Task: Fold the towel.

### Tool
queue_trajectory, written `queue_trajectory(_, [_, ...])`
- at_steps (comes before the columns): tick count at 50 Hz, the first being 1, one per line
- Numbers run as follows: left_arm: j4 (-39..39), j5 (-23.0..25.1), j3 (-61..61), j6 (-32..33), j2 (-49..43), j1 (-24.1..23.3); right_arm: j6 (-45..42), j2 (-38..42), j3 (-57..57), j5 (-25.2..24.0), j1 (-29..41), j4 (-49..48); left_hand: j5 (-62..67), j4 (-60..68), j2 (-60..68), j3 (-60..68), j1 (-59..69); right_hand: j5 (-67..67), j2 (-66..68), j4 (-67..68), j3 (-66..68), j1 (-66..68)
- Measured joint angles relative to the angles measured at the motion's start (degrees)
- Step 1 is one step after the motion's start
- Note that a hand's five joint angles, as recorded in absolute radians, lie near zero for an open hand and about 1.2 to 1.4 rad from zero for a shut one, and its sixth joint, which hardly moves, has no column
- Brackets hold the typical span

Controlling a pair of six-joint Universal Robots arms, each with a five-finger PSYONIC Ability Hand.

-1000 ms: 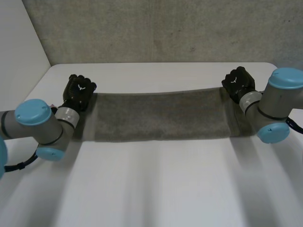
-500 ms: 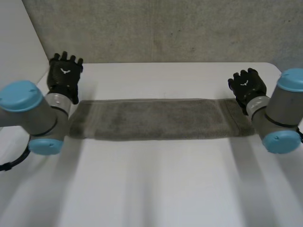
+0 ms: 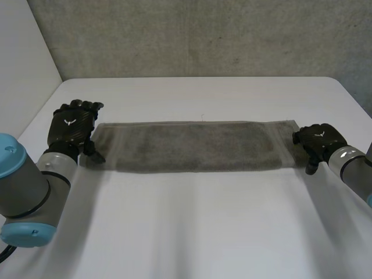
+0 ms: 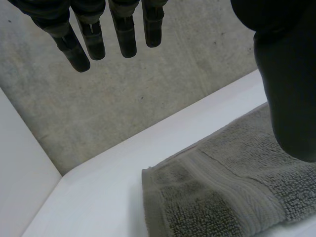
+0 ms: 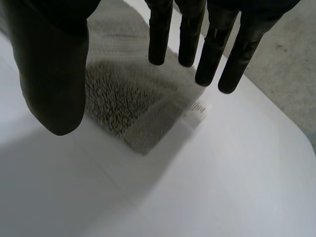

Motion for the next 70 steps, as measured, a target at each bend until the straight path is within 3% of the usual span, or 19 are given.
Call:
queue_trajectory(4, [0.0,1.2,0.1,-0.2,-0.3,0.0,0.0,2.0,-1.4,-0.1,-0.1,-0.2,0.0,0.0,0.0,0.0,0.0,3.4,3.6,3.3,3.7,4.2])
queue_trajectory(8, [0.0,1.9,-0.1,-0.5,-0.3,-0.2,0.2,3.8,-2.9,0.0,0.1,-0.4,0.0,0.0,0.0,0.0,0.0,15.6,16.5,15.9,16.2,16.6])
queue_trajectory(10, [0.0,2.1,-0.3,-0.7,-0.3,-0.4,0.4,4.8,-3.7,0.0,0.3,-0.5,0.0,0.0,0.0,0.0,0.0,31.7,34.1,33.0,33.2,33.7])
queue_trajectory(13, [0.0,2.1,-0.6,-0.9,-0.2,-0.6,0.5,5.5,-4.3,0.1,0.3,-0.7,0.0,0.0,0.0,0.0,0.0,46.8,47.8,47.3,47.3,46.7])
queue_trajectory(22, [0.0,2.1,-1.3,-1.0,0.3,-0.8,1.0,3.6,-3.3,0.9,-1.5,-1.8,0.0,0.0,0.0,0.0,0.0,49.1,48.5,49.8,48.9,49.1])
queue_trajectory(28, [0.1,2.1,-1.8,-1.0,0.6,-0.8,-0.1,0.5,-1.8,0.3,-7.1,-1.5,-0.1,0.0,0.0,0.0,0.0,49.1,48.5,49.8,48.9,49.3])
queue_trajectory(35, [0.1,2.1,-2.4,-0.9,1.0,-0.8,-8.7,-0.7,-4.0,-2.0,-17.2,0.3,-0.1,0.0,0.0,0.0,0.0,49.1,48.6,49.8,49.2,49.5])
queue_trajectory(40, [0.2,2.1,-2.3,-0.9,1.5,-1.0,-13.8,-1.5,-8.4,-3.3,-18.6,3.5,-0.1,0.0,0.0,0.0,-0.1,49.1,48.6,49.8,49.2,49.7])
queue_trajectory(46, [0.5,1.9,-1.3,-0.9,2.4,-2.0,-9.9,-4.7,-13.4,-4.1,-7.8,6.4,-0.1,0.0,0.0,0.0,-0.1,49.1,49.0,49.8,50.4,49.7])
queue_trajectory(52, [0.7,1.6,0.6,-0.9,2.6,-3.1,-3.9,-7.1,-15.3,-4.0,9.3,5.1,-0.1,0.0,0.0,0.0,-0.1,49.1,49.2,49.8,50.6,49.8])
queue_trajectory(56, [0.8,1.3,2.2,-0.8,2.4,-4.1,-2.5,-4.9,-15.5,-3.5,22.2,2.1,-0.1,0.0,0.0,0.0,-0.1,49.1,49.2,49.8,50.6,49.9])
queue_trajectory(60, [0.9,1.3,3.3,-0.8,1.9,-5.0,-2.5,-0.5,-15.7,-3.2,30.6,0.4,-0.1,0.0,0.0,0.0,-0.1,46.9,47.9,47.4,48.0,48.1])
queue_trajectory(61, [0.9,1.3,3.5,-0.8,1.8,-5.2,-2.6,0.2,-15.7,-3.2,31.5,0.2,-0.1,0.0,0.0,0.0,-0.1,43.3,43.7,42.8,43.7,43.9])
queue_trajectory(66, [0.9,1.2,4.7,-0.7,0.3,-7.0,-2.8,4.8,-16.0,-1.7,35.5,0.0,-0.1,0.0,0.0,0.0,-0.1,-6.0,-3.8,-3.3,-2.3,-3.4])
queue_trajectory(70, [1.0,1.0,5.4,-0.6,-0.8,-8.4,-2.7,5.3,-15.5,1.5,35.4,0.4,-0.1,0.0,0.0,0.0,-0.1,-14.0,-12.1,-12.0,-12.2,-12.0])
